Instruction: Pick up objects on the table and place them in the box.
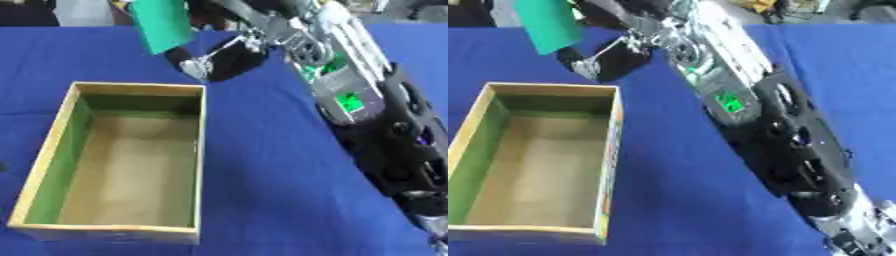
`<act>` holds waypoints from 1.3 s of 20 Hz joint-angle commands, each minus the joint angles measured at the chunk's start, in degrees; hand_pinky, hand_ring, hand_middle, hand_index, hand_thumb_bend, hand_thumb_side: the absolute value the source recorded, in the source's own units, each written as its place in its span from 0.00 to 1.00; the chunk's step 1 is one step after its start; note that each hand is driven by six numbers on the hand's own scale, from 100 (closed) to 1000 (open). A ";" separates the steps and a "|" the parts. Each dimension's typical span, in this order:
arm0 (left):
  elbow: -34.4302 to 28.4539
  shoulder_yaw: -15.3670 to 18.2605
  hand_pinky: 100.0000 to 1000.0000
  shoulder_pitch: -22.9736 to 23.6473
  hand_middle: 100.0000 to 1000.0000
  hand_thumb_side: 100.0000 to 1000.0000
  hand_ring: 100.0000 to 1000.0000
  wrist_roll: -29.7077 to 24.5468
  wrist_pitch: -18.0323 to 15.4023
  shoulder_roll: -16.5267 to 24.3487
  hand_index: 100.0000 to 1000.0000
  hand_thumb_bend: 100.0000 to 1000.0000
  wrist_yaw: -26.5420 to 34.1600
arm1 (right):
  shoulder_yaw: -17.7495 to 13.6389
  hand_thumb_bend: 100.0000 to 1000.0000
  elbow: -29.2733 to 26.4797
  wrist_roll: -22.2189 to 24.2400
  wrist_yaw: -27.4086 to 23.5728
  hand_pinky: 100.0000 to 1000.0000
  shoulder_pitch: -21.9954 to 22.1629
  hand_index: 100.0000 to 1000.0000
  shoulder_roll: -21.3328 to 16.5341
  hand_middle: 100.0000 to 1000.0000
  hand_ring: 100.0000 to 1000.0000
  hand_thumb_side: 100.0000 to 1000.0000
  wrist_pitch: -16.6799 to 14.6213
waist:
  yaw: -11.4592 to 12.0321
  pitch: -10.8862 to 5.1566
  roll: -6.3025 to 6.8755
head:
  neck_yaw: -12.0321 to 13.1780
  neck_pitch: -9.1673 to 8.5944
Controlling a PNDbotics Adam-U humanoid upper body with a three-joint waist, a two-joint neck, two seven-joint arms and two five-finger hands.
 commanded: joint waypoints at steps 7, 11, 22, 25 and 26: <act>-1.07 -1.57 0.00 -0.44 0.43 0.91 0.28 -1.80 0.09 0.80 0.44 0.00 0.98 | 4.68 0.00 9.48 3.88 6.47 0.62 -2.27 0.19 5.45 0.11 0.49 0.11 -8.38 | 0.91 -1.57 -0.02 | -0.58 0.03; -0.98 -1.63 0.00 -0.37 0.43 0.91 0.28 -1.99 0.36 0.71 0.44 0.00 1.03 | 4.46 0.00 12.23 5.02 7.76 0.64 -1.16 0.19 6.83 0.11 0.48 0.11 -9.59 | 1.03 -1.48 -0.10 | -0.71 0.00; -0.73 -2.12 0.00 -0.19 0.44 0.92 0.28 -3.07 0.49 0.51 0.44 0.00 0.91 | 3.62 0.00 15.45 22.07 4.08 0.75 -0.78 0.56 8.14 0.59 0.78 0.30 -23.00 | 1.36 -1.28 -0.03 | -1.28 0.26; -0.81 -2.05 0.00 -0.28 0.44 0.92 0.28 -3.01 0.43 0.51 0.44 0.00 0.88 | 3.06 0.00 15.33 24.96 2.18 0.79 -0.84 0.79 8.11 0.81 0.87 0.97 -25.37 | 1.34 -1.34 0.01 | -1.26 0.25; -0.84 -2.00 0.00 -0.30 0.44 0.92 0.29 -2.93 0.44 0.52 0.44 0.00 0.90 | 2.88 0.16 15.00 25.35 1.82 0.80 -0.92 0.84 7.95 0.85 0.90 1.00 -25.94 | 1.30 -1.36 0.02 | -1.26 0.25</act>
